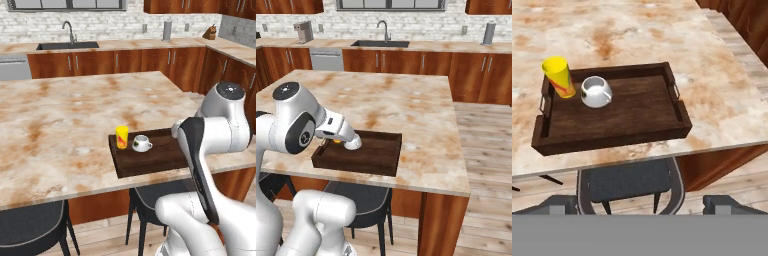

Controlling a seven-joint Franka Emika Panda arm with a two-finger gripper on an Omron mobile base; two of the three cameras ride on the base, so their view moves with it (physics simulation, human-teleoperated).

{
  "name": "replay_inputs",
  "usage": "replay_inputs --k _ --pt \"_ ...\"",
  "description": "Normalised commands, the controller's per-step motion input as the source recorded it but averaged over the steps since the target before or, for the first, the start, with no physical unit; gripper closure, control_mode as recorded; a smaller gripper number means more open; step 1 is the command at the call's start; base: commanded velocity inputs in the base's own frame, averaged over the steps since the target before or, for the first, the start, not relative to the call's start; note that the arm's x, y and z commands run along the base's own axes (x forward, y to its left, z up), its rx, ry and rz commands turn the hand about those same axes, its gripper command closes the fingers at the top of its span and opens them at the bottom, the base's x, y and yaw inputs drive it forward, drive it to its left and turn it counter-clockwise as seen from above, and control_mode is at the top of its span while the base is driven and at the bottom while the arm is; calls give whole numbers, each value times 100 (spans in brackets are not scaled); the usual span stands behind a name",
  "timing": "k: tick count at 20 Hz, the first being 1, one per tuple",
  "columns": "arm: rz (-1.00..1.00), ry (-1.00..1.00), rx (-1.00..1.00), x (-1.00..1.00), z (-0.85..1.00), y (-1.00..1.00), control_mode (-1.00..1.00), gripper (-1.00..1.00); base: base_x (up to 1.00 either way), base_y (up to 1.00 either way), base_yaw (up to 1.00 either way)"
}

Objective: There is a tray on the dining counter. Grab the cup, mug, and pitcher and place them on the tray. The pitcher may be placed next to the tray if it cannot fit the tray.

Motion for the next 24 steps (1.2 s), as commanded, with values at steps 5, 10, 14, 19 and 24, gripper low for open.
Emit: replay_inputs --k 5,10,14,19,24 --pt "3 0 0 -5 1 4 -100 -100 0 0 0" --pt "1 0 0 0 0 0 100 -100 -11 -5 0" --pt "0 0 0 0 0 0 100 -100 -68 -86 -2" --pt "0 0 0 0 0 0 100 -100 -74 -100 -5" --pt "0 0 0 0 0 0 100 -100 -31 -100 -1"
